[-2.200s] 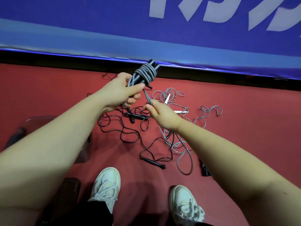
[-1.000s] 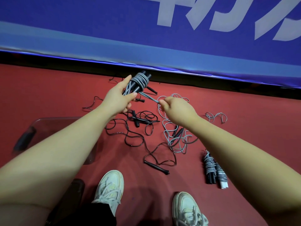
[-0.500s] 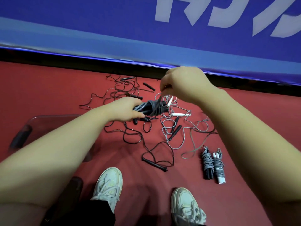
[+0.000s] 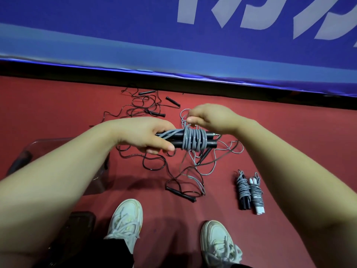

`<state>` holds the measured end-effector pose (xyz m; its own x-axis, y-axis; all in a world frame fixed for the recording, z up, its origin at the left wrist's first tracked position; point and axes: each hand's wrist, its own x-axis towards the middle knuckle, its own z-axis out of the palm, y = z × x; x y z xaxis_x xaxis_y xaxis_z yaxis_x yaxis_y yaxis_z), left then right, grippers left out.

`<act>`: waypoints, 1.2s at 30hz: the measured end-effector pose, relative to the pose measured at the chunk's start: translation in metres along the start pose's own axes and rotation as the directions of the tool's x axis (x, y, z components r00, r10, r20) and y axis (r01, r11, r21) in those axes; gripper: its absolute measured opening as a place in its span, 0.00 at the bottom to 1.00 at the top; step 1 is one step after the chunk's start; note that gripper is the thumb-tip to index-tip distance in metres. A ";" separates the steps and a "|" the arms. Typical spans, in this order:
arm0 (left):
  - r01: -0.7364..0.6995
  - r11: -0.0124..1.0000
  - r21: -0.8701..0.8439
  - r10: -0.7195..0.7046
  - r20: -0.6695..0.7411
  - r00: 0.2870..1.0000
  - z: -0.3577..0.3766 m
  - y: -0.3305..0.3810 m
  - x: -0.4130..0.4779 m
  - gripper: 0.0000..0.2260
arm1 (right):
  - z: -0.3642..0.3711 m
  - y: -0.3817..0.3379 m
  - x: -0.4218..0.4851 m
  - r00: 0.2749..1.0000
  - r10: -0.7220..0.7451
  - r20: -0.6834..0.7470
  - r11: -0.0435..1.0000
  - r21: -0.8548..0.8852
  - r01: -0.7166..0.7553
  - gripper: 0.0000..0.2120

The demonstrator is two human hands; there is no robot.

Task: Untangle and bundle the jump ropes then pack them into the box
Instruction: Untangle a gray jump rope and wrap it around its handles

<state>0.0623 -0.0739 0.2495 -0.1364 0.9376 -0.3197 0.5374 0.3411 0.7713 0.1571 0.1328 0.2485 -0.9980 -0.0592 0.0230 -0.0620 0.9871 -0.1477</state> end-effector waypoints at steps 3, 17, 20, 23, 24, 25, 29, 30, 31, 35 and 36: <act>-0.067 0.992 -0.103 0.059 -0.073 0.996 -0.003 0.005 -0.005 0.08 | 0.020 -0.001 -0.008 0.998 0.064 0.007 0.815 0.577 -0.056 0.10; -0.341 0.795 -0.502 -0.111 -0.673 0.731 -0.016 -0.005 0.009 0.09 | 0.058 -0.029 0.002 0.952 0.299 -0.067 0.748 0.635 -0.191 0.15; -0.316 0.821 -0.476 -0.145 -0.710 0.690 -0.016 -0.014 0.011 0.08 | 0.057 -0.033 0.002 0.940 0.335 -0.064 0.760 0.608 -0.230 0.13; -0.311 0.843 -0.439 -0.155 -0.752 0.641 -0.014 -0.022 0.013 0.09 | 0.062 -0.036 0.005 0.927 0.365 -0.082 0.740 0.631 -0.235 0.06; -0.318 0.846 -0.429 -0.155 -0.766 0.624 -0.014 -0.024 0.014 0.10 | 0.064 -0.037 0.006 0.921 0.378 -0.091 0.733 0.637 -0.238 0.05; -0.325 0.845 -0.425 -0.157 -0.778 0.608 -0.015 -0.027 0.013 0.12 | 0.064 -0.039 0.007 0.916 0.390 -0.098 0.728 0.641 -0.242 0.06; -0.345 0.843 -0.413 -0.173 -0.814 0.554 -0.017 -0.034 0.015 0.17 | 0.065 -0.045 0.008 0.899 0.427 -0.097 0.695 0.672 -0.257 0.12; -0.349 0.841 -0.412 -0.180 -0.824 0.537 -0.018 -0.035 0.016 0.16 | 0.066 -0.046 0.008 0.892 0.442 -0.092 0.693 0.667 -0.275 0.12; -0.349 0.843 -0.409 -0.188 -0.833 0.521 -0.018 -0.036 0.016 0.16 | 0.067 -0.047 0.007 0.886 0.457 -0.078 0.692 0.657 -0.299 0.11; -0.361 0.835 -0.416 -0.223 -0.855 0.468 -0.020 -0.041 0.017 0.16 | 0.071 -0.050 0.007 0.856 0.517 -0.005 0.668 0.627 -0.400 0.14; -0.360 0.834 -0.418 -0.230 -0.857 0.461 -0.020 -0.042 0.018 0.16 | 0.071 -0.052 0.008 0.847 0.531 0.007 0.646 0.644 -0.410 0.14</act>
<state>0.0205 -0.0703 0.2225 -0.8998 0.4111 0.1463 0.1492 -0.0252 0.9885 0.1514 0.0709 0.1863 -0.8787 0.4727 -0.0661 0.3604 0.5661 -0.7414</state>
